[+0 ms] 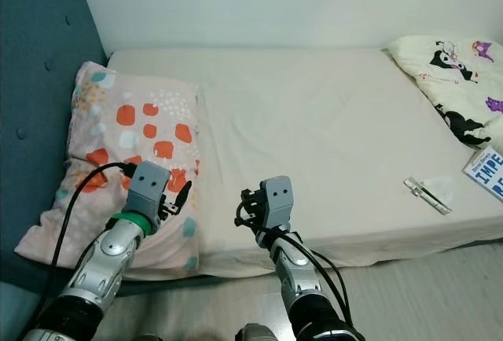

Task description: Clean up the room

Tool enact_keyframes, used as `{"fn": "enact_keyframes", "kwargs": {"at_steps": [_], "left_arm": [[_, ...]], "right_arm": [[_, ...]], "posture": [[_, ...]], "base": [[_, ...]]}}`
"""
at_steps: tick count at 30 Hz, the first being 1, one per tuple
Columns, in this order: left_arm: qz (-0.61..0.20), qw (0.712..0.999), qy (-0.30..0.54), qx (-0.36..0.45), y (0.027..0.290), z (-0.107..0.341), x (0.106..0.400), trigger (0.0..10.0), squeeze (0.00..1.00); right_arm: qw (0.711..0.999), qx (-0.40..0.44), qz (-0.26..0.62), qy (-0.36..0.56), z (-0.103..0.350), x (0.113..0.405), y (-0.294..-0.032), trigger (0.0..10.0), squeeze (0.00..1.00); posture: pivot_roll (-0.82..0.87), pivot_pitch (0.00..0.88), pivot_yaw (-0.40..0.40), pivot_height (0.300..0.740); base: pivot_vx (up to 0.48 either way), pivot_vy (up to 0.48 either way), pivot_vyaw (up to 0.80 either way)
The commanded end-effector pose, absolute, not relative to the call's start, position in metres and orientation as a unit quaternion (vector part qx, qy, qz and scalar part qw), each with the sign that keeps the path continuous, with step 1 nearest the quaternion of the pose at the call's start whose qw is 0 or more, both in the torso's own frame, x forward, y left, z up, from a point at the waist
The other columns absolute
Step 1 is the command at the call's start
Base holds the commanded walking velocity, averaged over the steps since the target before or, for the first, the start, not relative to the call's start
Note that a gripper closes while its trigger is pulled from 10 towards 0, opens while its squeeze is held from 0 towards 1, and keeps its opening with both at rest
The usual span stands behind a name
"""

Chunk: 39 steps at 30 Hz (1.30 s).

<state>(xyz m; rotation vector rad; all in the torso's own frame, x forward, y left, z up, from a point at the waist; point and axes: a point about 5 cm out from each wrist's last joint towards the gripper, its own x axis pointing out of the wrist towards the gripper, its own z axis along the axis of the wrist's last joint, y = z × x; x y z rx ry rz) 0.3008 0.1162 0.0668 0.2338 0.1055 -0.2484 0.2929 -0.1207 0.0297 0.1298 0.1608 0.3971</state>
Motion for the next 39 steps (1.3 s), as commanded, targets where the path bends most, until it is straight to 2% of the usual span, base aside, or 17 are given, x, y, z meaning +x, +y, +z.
{"fn": "enact_keyframes", "kwargs": {"at_steps": [1,10,39], "left_arm": [[-0.126,0.983,0.066,0.113,0.1163,0.0604,0.2986,10.0,0.00],[-0.126,0.982,0.066,0.122,0.1168,0.0594,0.2982,10.0,0.00],[-0.120,0.983,0.063,0.128,0.1176,0.0590,0.2994,10.0,0.00]], "right_arm": [[0.975,0.065,0.192,0.090,0.0237,0.2883,-0.1236,10.0,0.00],[0.975,0.066,0.193,0.090,0.0240,0.2887,-0.1231,10.0,0.00],[0.975,0.065,0.194,0.090,0.0235,0.2880,-0.1226,10.0,0.00]], "posture": [[0.04,0.000,-0.019,0.740],[0.04,0.000,-0.019,0.740],[0.04,0.000,-0.019,0.740]], "base": [[0.000,0.000,0.00],[0.000,0.000,0.00],[0.000,-0.475,0.00]]}}
